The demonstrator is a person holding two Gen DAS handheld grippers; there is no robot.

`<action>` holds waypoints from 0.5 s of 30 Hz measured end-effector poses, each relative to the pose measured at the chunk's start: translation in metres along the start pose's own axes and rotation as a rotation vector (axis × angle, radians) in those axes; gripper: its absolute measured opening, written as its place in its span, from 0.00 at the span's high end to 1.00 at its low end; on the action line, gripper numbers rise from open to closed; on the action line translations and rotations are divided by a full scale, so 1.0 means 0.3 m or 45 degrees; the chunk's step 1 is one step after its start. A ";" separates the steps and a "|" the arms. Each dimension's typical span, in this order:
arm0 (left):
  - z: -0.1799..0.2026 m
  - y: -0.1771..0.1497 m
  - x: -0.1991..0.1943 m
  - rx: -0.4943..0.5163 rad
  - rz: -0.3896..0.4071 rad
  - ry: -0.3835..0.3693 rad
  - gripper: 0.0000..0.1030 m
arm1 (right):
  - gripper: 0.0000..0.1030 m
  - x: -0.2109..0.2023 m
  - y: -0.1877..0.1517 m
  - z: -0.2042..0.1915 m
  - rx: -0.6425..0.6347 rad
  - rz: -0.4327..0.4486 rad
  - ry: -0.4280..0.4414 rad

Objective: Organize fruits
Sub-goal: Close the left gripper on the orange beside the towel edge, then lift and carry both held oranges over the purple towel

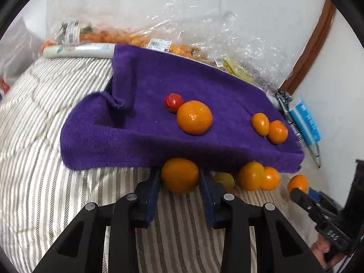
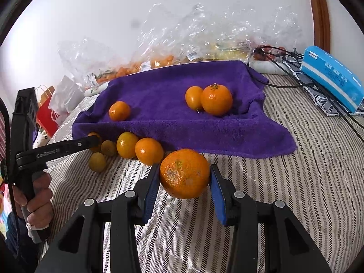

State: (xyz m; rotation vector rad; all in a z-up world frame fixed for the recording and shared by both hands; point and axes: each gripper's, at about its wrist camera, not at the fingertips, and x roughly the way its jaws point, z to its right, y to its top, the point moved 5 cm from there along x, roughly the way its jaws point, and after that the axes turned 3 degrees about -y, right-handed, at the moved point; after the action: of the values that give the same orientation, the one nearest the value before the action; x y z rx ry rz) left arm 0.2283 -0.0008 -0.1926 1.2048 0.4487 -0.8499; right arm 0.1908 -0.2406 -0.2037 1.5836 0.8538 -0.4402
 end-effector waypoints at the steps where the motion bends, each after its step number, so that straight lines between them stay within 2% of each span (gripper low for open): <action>1: 0.005 0.000 0.003 0.017 0.000 0.016 0.68 | 0.58 0.001 0.000 0.000 -0.001 -0.003 0.000; 4: 0.016 0.000 0.003 0.053 0.008 0.052 0.68 | 0.58 0.002 -0.001 0.000 -0.004 -0.004 0.000; 15: 0.027 -0.009 -0.068 0.051 0.102 -0.054 0.68 | 0.58 -0.010 -0.002 -0.003 0.000 0.019 0.015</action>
State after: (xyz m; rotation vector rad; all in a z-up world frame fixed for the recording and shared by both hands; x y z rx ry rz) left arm 0.2126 -0.0020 -0.1771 1.2314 0.3483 -0.8176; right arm 0.1884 -0.2406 -0.2018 1.5931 0.8505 -0.4204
